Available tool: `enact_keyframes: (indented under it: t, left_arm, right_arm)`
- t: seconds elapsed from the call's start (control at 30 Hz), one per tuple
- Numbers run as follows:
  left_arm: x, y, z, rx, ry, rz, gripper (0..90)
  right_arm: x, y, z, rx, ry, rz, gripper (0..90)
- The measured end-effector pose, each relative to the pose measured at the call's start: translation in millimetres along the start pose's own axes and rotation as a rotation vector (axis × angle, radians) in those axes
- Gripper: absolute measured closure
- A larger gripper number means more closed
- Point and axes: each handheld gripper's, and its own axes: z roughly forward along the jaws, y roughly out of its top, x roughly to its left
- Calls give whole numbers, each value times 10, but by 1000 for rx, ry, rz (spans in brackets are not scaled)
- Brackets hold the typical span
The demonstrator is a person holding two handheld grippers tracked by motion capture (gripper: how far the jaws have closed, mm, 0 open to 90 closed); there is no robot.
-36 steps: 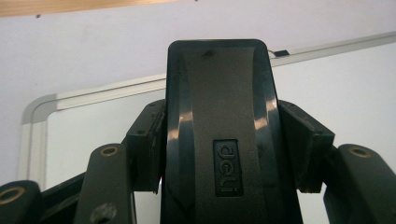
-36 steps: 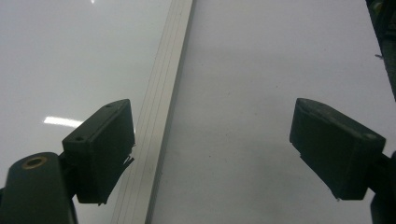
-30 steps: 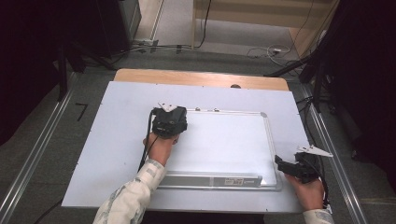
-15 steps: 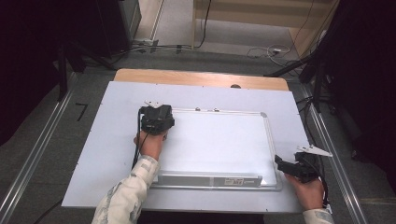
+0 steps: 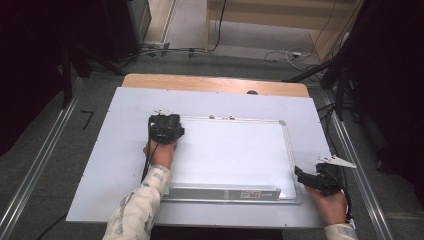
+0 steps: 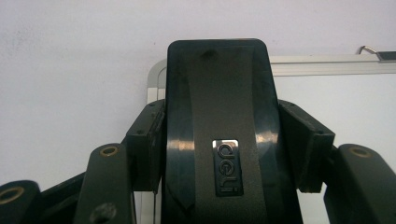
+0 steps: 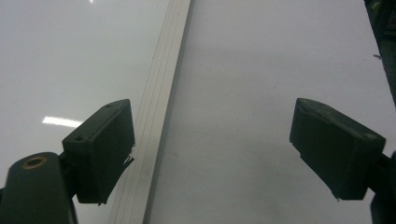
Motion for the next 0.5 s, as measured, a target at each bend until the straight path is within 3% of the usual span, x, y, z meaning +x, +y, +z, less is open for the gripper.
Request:
enact_keyframes:
  t: [0.17,0.5]
  left_arm:
    - [-1,-21,42,29,-16,-5,396]
    - [31,-4,-20,-1,-39,-11,362]
  right_arm:
    - [-2,0,2,1,1,3,127]
    - [-3,-1,0,-2,1,-1,127]
